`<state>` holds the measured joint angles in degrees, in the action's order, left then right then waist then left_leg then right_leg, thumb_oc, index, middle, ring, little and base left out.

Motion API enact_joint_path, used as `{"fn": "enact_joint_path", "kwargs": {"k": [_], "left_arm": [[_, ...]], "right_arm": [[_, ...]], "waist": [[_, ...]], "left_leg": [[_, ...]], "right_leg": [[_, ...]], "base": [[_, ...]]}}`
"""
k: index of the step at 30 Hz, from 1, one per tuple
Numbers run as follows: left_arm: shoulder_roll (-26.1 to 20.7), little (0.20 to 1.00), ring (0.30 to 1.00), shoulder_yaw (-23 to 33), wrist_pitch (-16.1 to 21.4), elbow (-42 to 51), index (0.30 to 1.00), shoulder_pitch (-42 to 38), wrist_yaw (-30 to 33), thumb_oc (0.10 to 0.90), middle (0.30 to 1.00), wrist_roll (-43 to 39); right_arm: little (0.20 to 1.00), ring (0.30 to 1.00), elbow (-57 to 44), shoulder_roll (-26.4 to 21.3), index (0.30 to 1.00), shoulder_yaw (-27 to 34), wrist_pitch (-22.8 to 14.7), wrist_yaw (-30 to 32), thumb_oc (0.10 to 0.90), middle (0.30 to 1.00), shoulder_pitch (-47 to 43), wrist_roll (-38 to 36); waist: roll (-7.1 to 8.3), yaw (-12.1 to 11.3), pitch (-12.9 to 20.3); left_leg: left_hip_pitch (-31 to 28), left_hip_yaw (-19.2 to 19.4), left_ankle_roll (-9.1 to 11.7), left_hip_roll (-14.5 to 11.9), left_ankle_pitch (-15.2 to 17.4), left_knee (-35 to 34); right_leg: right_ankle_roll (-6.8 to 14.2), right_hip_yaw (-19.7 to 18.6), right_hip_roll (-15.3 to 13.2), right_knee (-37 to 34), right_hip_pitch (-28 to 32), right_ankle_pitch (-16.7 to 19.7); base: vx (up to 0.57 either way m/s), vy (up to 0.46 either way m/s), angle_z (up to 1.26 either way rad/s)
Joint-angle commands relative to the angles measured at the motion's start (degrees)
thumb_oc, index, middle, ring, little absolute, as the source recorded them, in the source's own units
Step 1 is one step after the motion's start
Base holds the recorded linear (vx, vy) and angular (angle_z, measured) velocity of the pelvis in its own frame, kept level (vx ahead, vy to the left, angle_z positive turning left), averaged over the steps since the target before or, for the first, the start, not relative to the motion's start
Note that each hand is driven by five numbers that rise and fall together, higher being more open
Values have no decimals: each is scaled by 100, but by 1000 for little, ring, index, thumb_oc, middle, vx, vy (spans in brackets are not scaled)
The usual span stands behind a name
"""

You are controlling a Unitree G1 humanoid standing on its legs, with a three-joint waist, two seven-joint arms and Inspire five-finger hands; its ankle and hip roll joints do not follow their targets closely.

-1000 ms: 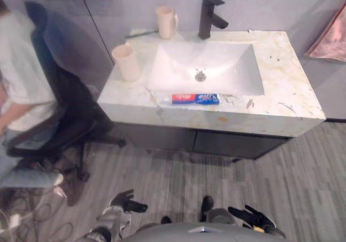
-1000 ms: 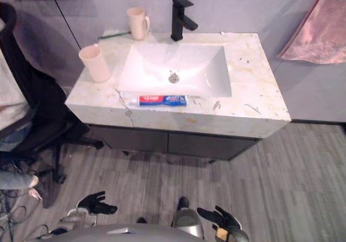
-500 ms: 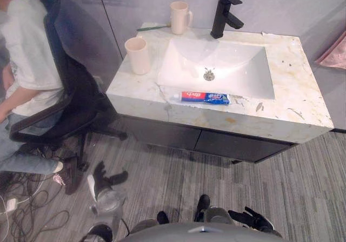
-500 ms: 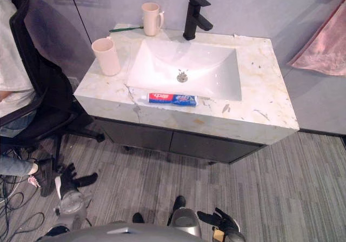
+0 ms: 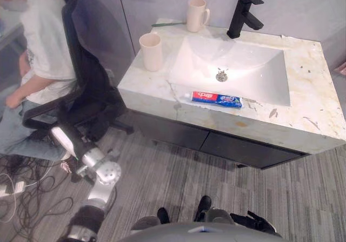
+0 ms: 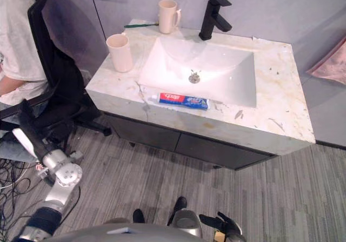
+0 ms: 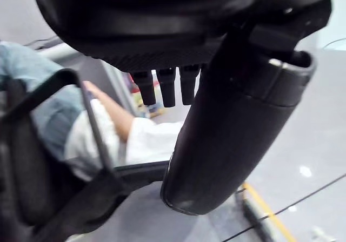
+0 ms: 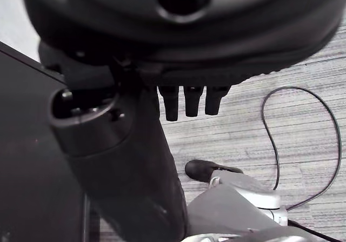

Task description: Organize the bathroom.

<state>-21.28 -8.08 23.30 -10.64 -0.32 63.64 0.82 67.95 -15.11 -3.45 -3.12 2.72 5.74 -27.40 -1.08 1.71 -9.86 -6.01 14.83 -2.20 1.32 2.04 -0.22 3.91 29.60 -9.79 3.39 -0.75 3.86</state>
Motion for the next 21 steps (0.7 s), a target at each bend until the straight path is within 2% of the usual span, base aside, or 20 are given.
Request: {"fn": "enact_joint_path", "kwargs": {"k": [1, 5, 6, 7, 9, 11, 14, 17, 18, 21], "left_arm": [[-313, 900, 900, 392, 42, 726, 900, -519, 183, 800, 900, 766], [-406, 900, 900, 403, -184, 1056, 900, -620, -217, 800, 900, 1054], [-601, 900, 900, 327, -509, 1422, 900, -871, -693, 800, 900, 885], [-601, 900, 900, 327, -509, 1422, 900, -871, -693, 800, 900, 885], [-840, 900, 900, 278, -805, 1904, 900, -1181, -1122, 800, 900, 1005], [-907, 900, 900, 263, -913, 2029, 900, -1267, -1212, 800, 900, 1084], [-1158, 900, 900, 161, -1251, 2410, 900, -1588, -1637, 800, 900, 1307], [-1348, 900, 900, 13, -1537, 2696, 900, -1859, -2243, 800, 900, 1160], [-1432, 900, 900, -104, -1605, 2803, 900, -1989, -2561, 800, 900, 1182], [-1556, 900, 900, -210, -1693, 2954, 900, -2143, -2989, 800, 900, 1195]], "right_arm": [[900, 900, 283, 140, 900, -164, -22, -47, 800, 900, 10, 85], [900, 900, 319, 122, 900, -165, 5, -77, 800, 900, -18, 131], [900, 900, 359, 95, 900, -161, 43, -79, 800, 900, -22, 222], [900, 900, 359, 95, 900, -161, 43, -79, 800, 900, -22, 222], [900, 900, 374, 81, 900, -158, 74, -33, 800, 900, -56, 254], [900, 900, 400, 86, 900, -145, 62, -23, 800, 900, -68, 264], [900, 900, 517, 71, 900, -109, 36, -36, 800, 900, -130, 303], [900, 900, 571, 62, 900, -101, 84, -56, 800, 900, -166, 360], [900, 900, 603, 80, 900, -107, 106, -33, 800, 900, -192, 389], [900, 900, 660, 90, 900, -121, 117, -33, 800, 900, -214, 444]], "waist": [[87, -40, 185], [66, -39, 205], [42, 0, 233], [42, 0, 233], [-7, 46, 244], [-18, 59, 250], [-55, 85, 283], [-82, 118, 320], [-98, 134, 337], [-124, 148, 347]], "left_leg": [[-29, -124, 192, 164, 331, 22], [-56, -148, 174, 181, 355, 20], [-98, -170, 154, 205, 363, 6], [-98, -170, 154, 205, 363, 6], [-161, -168, 126, 227, 410, -6], [-175, -173, 122, 231, 414, -3], [-219, -181, 110, 236, 427, -13], [-257, -180, 106, 243, 437, -32], [-274, -189, 102, 251, 443, -41], [-296, -186, 91, 260, 450, -60]], "right_leg": [[334, -249, 24, 157, -376, -67], [331, -232, 22, 190, -381, -79], [356, -227, 16, 214, -396, -66], [356, -227, 16, 214, -396, -66], [374, -182, -15, 270, -424, -67], [381, -180, -17, 282, -425, -64], [396, -170, -21, 308, -428, -62], [414, -170, -21, 325, -445, -53], [429, -174, -21, 336, -465, -43], [443, -183, -29, 354, -485, -41]], "base": [[27, -21, 14], [24, -16, 9], [0, 0, 0], [30, -35, 4], [13, -27, 5], [17, -20, 7], [8, -9, 2], [0, 0, 0], [0, 0, 0], [6, -3, 3]]}}
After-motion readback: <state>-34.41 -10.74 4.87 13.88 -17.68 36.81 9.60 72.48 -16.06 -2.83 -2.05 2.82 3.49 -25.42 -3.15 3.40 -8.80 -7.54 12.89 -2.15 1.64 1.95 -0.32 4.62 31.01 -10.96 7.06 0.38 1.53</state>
